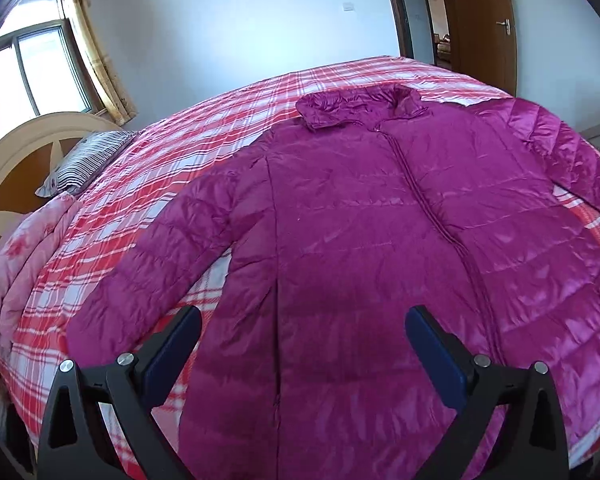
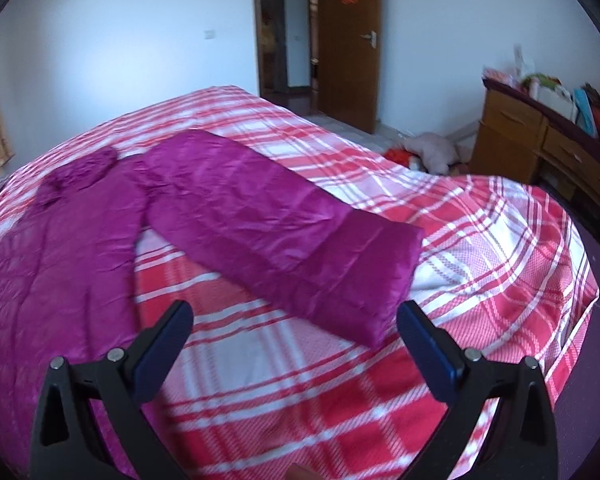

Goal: Fold large clothes
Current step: 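Grasp the sleeve cuff nearest the right gripper with the right gripper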

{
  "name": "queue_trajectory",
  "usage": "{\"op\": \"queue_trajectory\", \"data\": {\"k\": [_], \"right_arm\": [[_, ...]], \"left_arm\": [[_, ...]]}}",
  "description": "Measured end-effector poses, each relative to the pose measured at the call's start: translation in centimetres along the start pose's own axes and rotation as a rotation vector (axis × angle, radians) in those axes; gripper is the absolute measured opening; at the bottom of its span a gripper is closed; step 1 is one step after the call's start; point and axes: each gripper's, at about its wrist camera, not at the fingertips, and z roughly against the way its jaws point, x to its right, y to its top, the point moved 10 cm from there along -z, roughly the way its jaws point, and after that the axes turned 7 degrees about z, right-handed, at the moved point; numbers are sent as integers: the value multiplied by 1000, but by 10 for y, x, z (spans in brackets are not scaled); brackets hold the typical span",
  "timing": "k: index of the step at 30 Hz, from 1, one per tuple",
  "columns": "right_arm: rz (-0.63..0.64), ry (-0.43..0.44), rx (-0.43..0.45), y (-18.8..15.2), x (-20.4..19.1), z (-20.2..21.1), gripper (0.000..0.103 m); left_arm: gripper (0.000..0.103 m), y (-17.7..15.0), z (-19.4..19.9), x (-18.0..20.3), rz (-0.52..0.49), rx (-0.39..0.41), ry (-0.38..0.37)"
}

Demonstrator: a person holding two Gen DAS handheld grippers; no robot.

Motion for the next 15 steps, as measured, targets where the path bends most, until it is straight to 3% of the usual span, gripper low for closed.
{"op": "queue_trajectory", "data": {"k": [15], "right_arm": [[-9, -62, -116, 14, 44, -66, 71]], "left_arm": [[102, -3, -63, 7, 8, -55, 31]]}}
